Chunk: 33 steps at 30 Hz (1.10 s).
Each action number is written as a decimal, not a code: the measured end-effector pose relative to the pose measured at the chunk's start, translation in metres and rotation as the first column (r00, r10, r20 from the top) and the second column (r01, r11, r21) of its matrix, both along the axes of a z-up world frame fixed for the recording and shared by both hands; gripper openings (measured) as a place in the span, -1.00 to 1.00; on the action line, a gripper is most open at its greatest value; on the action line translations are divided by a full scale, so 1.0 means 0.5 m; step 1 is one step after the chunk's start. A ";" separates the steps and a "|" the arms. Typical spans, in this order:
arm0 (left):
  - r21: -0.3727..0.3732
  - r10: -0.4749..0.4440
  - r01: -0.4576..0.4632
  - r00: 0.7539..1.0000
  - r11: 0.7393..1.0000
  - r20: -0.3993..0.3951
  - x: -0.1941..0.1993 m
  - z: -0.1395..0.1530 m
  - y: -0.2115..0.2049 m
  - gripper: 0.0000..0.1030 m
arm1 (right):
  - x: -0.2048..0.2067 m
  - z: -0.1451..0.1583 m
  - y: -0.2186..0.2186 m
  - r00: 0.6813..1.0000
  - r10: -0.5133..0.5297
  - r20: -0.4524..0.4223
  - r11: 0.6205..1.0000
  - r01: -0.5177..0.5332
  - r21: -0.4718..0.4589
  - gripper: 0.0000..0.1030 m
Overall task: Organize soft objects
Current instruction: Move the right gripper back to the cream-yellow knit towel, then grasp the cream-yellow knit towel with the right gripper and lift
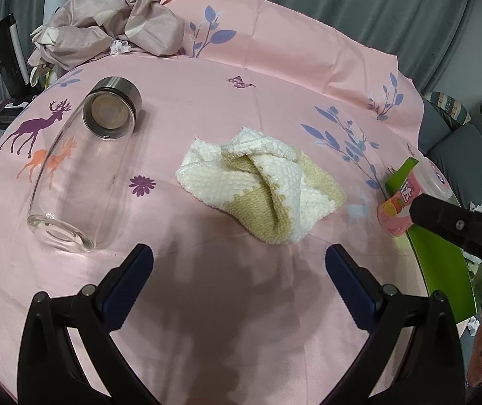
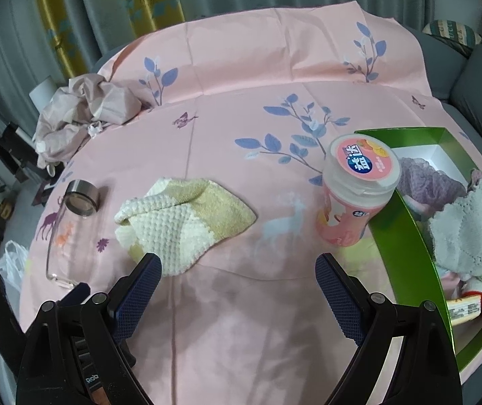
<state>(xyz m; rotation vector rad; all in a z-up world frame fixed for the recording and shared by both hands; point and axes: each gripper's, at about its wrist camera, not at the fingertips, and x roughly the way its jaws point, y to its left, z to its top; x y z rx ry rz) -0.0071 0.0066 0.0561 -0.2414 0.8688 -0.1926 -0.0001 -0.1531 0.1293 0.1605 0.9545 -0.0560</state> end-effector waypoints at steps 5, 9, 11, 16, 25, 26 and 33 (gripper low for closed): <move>0.001 0.010 -0.010 1.000 1.000 -0.004 0.001 -0.002 0.002 0.97 | 0.003 -0.006 0.005 1.000 0.007 -0.008 1.000 -0.007 0.001 0.80; 0.003 0.019 -0.019 1.000 1.000 -0.007 0.001 -0.003 0.005 0.97 | 0.005 -0.011 0.006 1.000 0.020 -0.009 0.999 -0.019 0.025 0.80; 0.012 0.024 -0.024 1.000 1.000 -0.015 0.003 -0.004 0.006 0.97 | 0.008 -0.014 0.007 1.000 0.027 -0.009 0.999 -0.026 0.042 0.80; 0.011 0.042 -0.042 0.998 0.999 -0.051 0.007 -0.011 0.015 0.97 | 0.023 -0.029 0.012 0.999 0.051 -0.018 0.993 -0.049 0.103 0.80; -0.002 0.072 -0.072 0.993 0.997 -0.091 0.010 -0.018 0.031 0.92 | 0.108 -0.095 0.051 0.993 0.110 -0.033 0.978 -0.103 0.183 0.80; -0.002 0.071 -0.072 0.993 0.997 -0.093 0.010 -0.019 0.030 0.89 | 0.118 -0.106 0.056 0.992 0.119 -0.040 0.977 -0.109 0.184 0.80; 0.001 0.069 -0.070 0.993 0.998 -0.101 0.010 -0.022 0.028 0.87 | 0.150 -0.183 0.064 0.990 0.136 -0.044 0.982 -0.129 0.138 0.70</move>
